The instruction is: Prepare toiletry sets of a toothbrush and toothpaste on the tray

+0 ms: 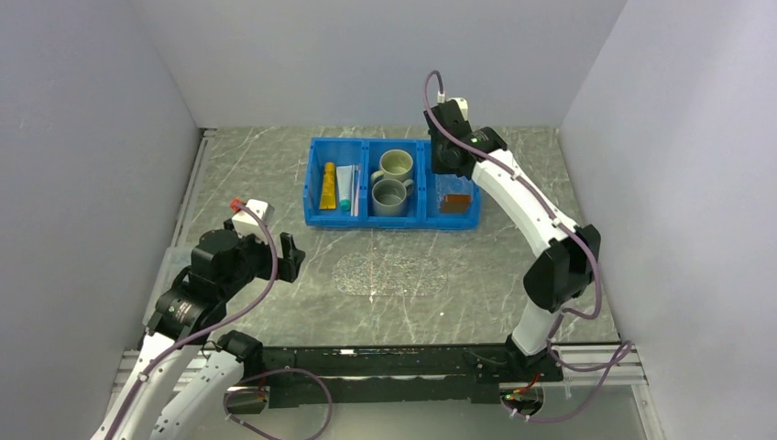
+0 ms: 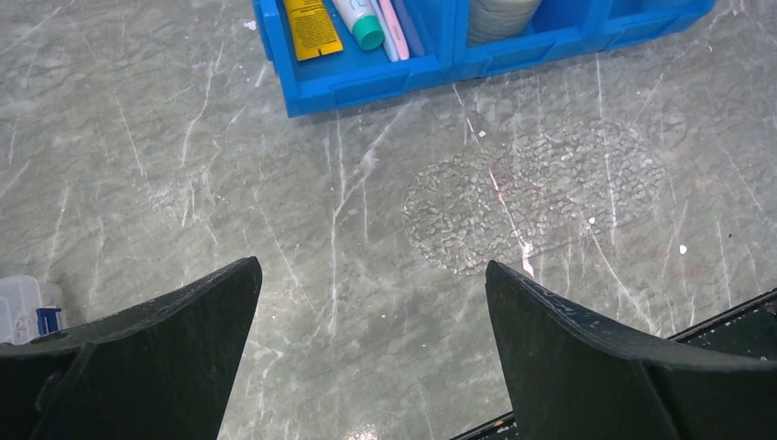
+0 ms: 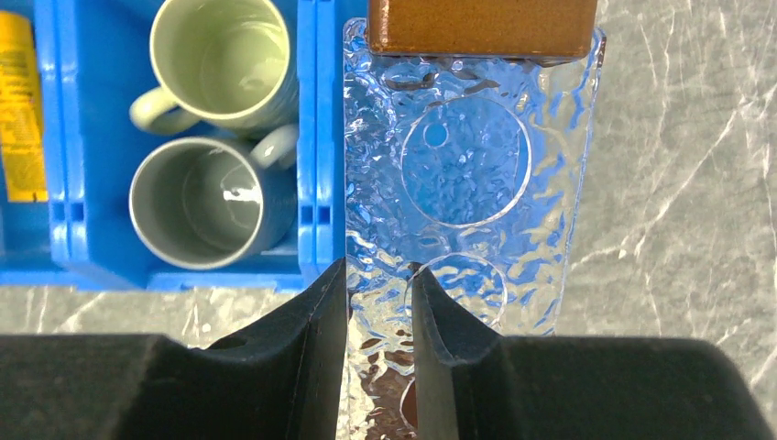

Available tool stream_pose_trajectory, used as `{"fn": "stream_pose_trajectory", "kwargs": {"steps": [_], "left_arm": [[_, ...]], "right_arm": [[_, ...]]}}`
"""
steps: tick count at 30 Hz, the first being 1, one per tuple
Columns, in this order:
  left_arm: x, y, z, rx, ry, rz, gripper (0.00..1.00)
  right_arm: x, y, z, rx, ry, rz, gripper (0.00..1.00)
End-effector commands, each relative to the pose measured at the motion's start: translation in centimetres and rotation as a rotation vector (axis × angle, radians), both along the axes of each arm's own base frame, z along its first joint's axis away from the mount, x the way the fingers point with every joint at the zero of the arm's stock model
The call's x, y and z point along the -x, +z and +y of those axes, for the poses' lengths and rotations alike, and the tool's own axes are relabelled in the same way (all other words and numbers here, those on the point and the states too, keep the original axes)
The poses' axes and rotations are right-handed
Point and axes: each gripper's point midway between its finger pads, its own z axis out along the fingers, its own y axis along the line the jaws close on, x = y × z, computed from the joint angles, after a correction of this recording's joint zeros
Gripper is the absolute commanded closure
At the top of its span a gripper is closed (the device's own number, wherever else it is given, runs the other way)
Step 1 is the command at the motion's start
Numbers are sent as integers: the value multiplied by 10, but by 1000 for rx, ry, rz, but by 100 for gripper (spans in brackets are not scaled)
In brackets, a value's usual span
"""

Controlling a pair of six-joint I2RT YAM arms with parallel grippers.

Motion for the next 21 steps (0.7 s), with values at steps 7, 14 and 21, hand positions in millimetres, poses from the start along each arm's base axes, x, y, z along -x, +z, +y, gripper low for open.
{"fn": "stream_pose_trajectory", "kwargs": {"steps": [7,14,21], "left_arm": [[0,14,6,7,31,-58,1],[2,19,12,13,58,-83,0],[3,20,16,15,76,-91,1]], "right_arm": [[66,23,13,-59,12,-10,100],[118,11,33,-110,17,24,100],[166,-11,63,-139,23,67,100]]}}
